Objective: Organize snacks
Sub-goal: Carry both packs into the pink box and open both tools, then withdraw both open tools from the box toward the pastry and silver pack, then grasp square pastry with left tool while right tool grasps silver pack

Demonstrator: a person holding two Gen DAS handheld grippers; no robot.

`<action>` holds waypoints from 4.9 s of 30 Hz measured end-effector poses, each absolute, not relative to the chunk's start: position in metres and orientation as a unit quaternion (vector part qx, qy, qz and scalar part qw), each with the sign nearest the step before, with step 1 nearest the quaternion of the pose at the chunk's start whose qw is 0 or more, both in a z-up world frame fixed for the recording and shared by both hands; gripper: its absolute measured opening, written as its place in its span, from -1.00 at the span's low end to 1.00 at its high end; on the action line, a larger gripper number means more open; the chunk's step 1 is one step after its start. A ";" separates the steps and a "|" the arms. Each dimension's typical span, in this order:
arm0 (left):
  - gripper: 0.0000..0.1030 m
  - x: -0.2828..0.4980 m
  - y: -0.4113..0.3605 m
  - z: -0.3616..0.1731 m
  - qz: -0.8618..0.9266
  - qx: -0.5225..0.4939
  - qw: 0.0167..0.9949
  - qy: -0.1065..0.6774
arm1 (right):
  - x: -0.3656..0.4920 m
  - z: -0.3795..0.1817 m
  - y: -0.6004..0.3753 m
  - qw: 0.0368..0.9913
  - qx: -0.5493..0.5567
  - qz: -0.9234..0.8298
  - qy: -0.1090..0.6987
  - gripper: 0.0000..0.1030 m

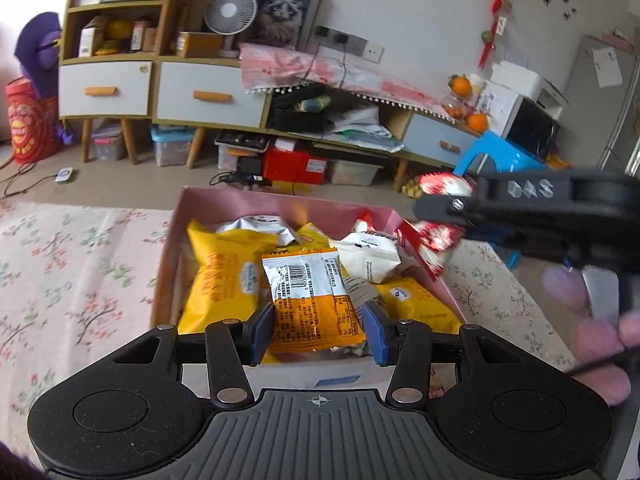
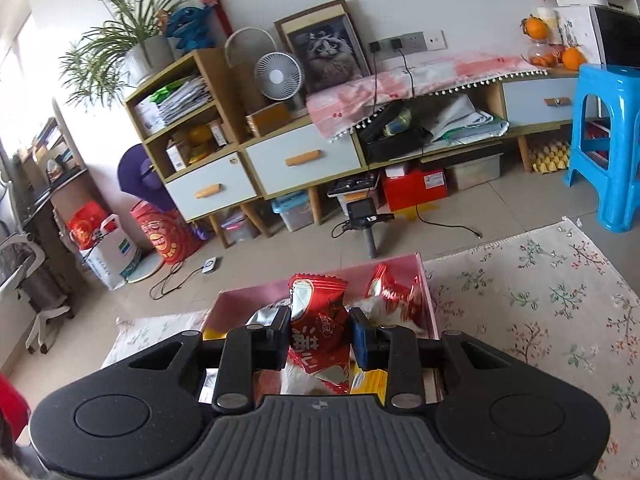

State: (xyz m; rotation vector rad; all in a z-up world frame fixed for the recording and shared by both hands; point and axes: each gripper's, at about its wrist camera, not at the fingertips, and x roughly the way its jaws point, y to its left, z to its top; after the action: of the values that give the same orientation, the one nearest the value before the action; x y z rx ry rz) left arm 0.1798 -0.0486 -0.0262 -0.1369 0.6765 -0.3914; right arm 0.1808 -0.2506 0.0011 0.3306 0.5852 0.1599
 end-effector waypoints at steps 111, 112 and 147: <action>0.98 0.101 -0.151 -0.087 -0.159 0.054 0.925 0.341 | 0.078 -0.090 -0.326 0.897 -0.057 0.126 0.420 0.77; 0.97 0.103 -0.153 -0.087 -0.162 0.053 0.925 0.340 | 0.078 -0.090 -0.325 0.898 -0.058 0.122 0.420 0.76; -0.24 0.110 -0.112 -0.075 -0.100 -0.013 0.929 0.357 | 0.073 -0.077 -0.285 0.907 -0.084 0.146 0.385 -0.69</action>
State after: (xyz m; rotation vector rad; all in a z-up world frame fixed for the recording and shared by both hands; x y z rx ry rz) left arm 0.1104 -0.1118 -0.0746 -0.0262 0.7307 -0.2057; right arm 0.0731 -0.2852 -0.0771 -0.1738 0.7949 0.3023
